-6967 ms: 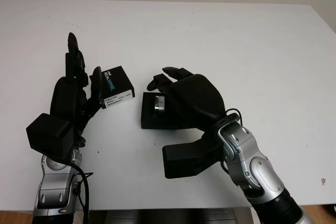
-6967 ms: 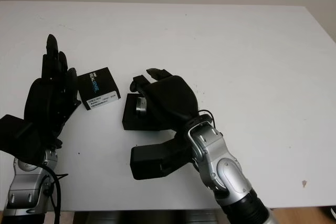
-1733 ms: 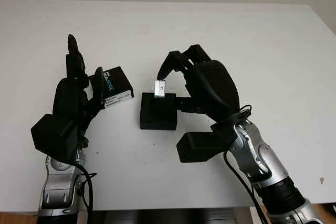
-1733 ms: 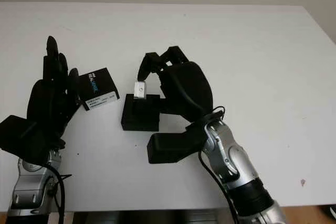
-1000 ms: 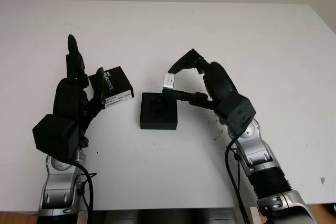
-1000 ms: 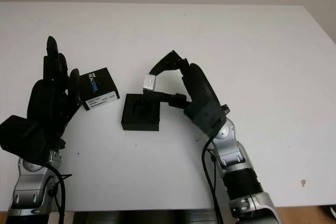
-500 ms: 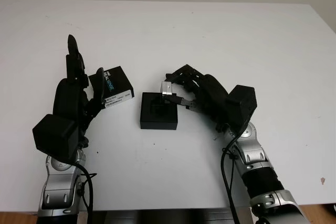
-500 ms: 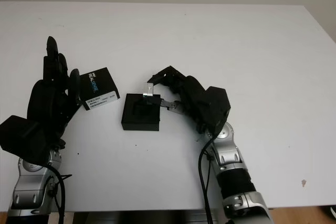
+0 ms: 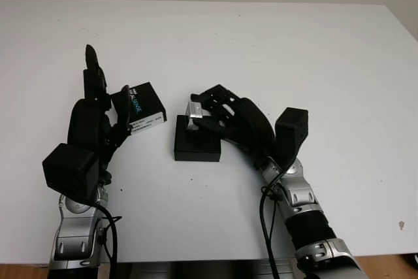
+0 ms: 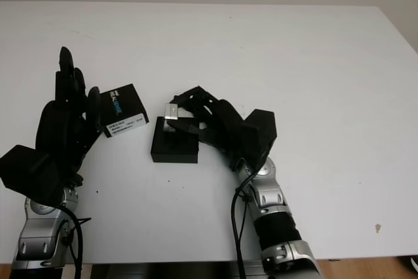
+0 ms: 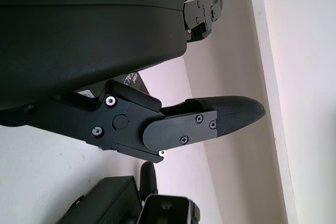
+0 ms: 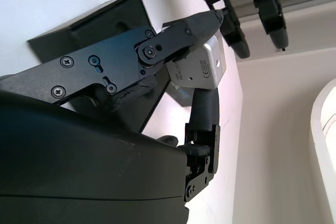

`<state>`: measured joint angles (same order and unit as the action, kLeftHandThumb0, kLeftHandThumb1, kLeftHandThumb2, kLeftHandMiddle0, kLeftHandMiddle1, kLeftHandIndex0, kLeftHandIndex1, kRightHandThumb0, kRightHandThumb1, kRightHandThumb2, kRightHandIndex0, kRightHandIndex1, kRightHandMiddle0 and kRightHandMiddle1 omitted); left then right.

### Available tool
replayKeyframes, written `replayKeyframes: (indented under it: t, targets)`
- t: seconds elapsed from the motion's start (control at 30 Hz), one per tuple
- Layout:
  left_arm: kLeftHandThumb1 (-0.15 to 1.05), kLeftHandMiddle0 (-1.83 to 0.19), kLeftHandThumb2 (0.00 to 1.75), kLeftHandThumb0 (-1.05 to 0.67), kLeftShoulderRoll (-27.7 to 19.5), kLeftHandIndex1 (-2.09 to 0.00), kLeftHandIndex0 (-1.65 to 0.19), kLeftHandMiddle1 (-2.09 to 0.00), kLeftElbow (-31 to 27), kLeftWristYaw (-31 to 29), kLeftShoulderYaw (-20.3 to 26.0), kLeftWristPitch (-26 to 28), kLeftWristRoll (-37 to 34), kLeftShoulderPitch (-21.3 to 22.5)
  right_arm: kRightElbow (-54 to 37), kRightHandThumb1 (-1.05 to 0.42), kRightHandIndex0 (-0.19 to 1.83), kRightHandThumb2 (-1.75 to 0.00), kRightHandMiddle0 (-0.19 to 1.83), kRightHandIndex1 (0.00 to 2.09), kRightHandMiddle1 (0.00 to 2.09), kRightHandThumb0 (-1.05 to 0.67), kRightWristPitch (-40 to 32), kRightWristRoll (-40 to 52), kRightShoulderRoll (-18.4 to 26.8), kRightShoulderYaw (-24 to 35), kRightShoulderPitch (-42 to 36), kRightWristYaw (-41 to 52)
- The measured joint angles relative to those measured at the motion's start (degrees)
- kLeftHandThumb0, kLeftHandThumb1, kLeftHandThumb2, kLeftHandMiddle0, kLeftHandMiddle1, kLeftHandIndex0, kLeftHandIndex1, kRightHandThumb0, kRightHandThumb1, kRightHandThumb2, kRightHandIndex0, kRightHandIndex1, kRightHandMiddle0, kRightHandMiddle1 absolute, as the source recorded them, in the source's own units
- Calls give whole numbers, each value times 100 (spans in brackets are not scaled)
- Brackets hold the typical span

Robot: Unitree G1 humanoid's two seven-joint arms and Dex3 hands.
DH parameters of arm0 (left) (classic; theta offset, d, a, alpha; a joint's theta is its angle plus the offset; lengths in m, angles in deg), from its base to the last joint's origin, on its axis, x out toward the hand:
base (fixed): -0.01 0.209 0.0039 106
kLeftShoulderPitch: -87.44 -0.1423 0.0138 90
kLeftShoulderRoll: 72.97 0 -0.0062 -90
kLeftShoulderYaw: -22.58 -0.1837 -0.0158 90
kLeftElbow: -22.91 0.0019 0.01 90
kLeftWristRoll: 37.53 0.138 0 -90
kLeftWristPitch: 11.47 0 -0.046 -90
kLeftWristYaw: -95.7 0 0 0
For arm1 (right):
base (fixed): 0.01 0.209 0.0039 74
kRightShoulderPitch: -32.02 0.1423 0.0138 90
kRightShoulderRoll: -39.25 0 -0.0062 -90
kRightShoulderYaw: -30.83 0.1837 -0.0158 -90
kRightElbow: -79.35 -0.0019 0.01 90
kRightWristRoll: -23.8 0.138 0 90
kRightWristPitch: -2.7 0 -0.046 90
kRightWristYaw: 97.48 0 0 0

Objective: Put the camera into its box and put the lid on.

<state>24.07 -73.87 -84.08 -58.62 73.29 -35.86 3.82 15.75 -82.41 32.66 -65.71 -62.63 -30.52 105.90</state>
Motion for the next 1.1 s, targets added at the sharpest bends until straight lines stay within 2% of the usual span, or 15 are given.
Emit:
replayKeyframes:
  t: [0.17,0.33,0.5,1.1]
  targets:
    - [105,19,61,-72,2,0,19,0,0,10,-18,1,8,0,7,-103,-3,-5,33,69,174,-49,1,-88,-101,-55,67,-33]
    - [105,19,62,-71,3,0,19,0,0,27,-65,3,27,0,61,-104,-13,-6,30,88,178,-49,70,-231,-162,-94,113,-133]
    - [105,19,63,-72,3,0,19,0,0,34,-77,3,41,0,264,-104,-19,-5,28,102,182,-48,573,-669,-166,-241,164,-374]
    - [105,19,62,-71,3,0,19,0,-2,49,-92,1,41,0,683,-103,-15,-5,29,100,181,-50,1526,-1379,134,-457,167,-589]
